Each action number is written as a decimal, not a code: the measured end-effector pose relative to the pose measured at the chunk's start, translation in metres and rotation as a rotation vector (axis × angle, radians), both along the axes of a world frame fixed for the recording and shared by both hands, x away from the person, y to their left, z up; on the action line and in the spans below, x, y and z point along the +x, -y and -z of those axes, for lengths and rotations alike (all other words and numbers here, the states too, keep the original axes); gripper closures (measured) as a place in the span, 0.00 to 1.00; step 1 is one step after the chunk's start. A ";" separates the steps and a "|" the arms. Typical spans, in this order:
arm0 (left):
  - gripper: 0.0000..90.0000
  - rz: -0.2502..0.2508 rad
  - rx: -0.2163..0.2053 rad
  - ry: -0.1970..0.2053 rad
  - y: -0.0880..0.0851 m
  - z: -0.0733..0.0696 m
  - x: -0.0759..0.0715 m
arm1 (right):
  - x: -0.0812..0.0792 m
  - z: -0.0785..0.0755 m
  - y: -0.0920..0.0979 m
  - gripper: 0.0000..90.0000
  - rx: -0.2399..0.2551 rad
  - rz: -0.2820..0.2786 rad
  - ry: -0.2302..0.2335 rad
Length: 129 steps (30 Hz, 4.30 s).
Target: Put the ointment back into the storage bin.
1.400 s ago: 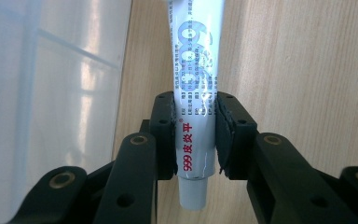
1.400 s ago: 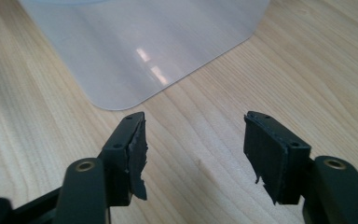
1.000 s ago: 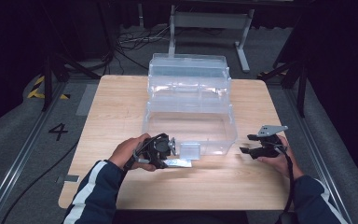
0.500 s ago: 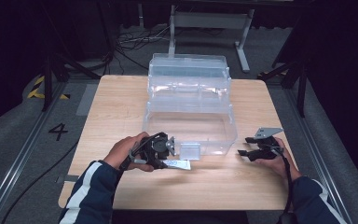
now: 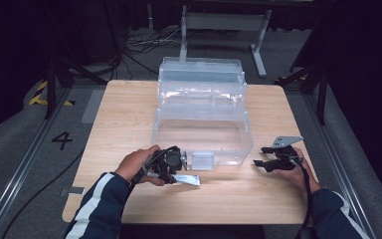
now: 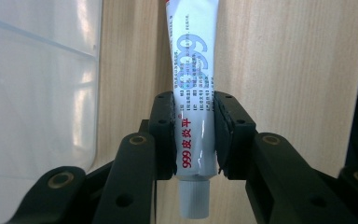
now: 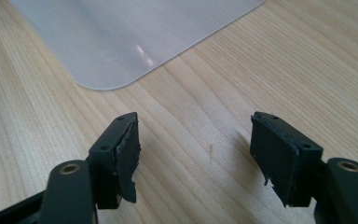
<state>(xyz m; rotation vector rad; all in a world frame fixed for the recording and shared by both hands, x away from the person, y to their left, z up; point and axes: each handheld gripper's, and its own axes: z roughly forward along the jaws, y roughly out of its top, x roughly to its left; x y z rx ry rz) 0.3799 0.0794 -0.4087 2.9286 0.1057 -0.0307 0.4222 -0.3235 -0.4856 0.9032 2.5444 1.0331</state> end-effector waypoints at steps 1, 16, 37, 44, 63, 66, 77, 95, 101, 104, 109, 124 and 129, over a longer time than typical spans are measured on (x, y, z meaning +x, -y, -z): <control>0.79 0.005 -0.006 -0.008 -0.001 -0.003 -0.001 | 0.000 0.000 0.000 0.37 0.001 0.002 -0.002; 0.79 0.042 -0.116 0.095 -0.006 -0.060 -0.016 | 0.000 0.001 0.000 0.37 0.011 0.011 -0.008; 0.79 -0.018 -0.137 0.181 -0.015 -0.105 0.031 | -0.001 0.001 0.001 0.37 0.018 0.016 -0.004; 0.79 -0.002 -0.159 0.225 -0.014 -0.107 0.050 | -0.002 0.002 0.001 0.37 0.018 0.019 -0.002; 0.79 -0.005 -0.128 0.176 -0.018 -0.074 0.098 | -0.003 0.001 0.002 0.37 0.016 0.019 -0.003; 0.79 -0.006 -0.118 0.157 -0.018 -0.067 0.103 | -0.003 0.001 0.002 0.37 0.016 0.020 -0.003; 0.79 0.018 -0.073 0.106 -0.018 -0.041 0.115 | -0.003 0.001 0.002 0.37 0.013 0.023 -0.003; 0.79 0.023 -0.034 0.037 -0.023 -0.017 0.123 | -0.004 0.002 0.003 0.37 0.024 0.025 0.003; 0.79 0.034 -0.035 0.023 -0.024 -0.010 0.123 | -0.004 0.002 0.004 0.37 0.026 0.025 0.006; 0.79 0.043 -0.030 0.010 -0.024 -0.009 0.123 | -0.004 0.002 0.004 0.37 0.025 0.026 0.006; 0.79 0.053 -0.044 -0.013 -0.025 -0.009 0.121 | -0.004 0.003 0.004 0.37 0.027 0.026 0.007; 0.73 0.037 -0.025 -0.029 -0.024 -0.009 0.122 | -0.004 0.003 0.004 0.37 0.028 0.026 0.007; 0.67 0.017 -0.035 -0.021 -0.027 -0.012 0.123 | -0.004 0.003 0.004 0.37 0.028 0.026 0.008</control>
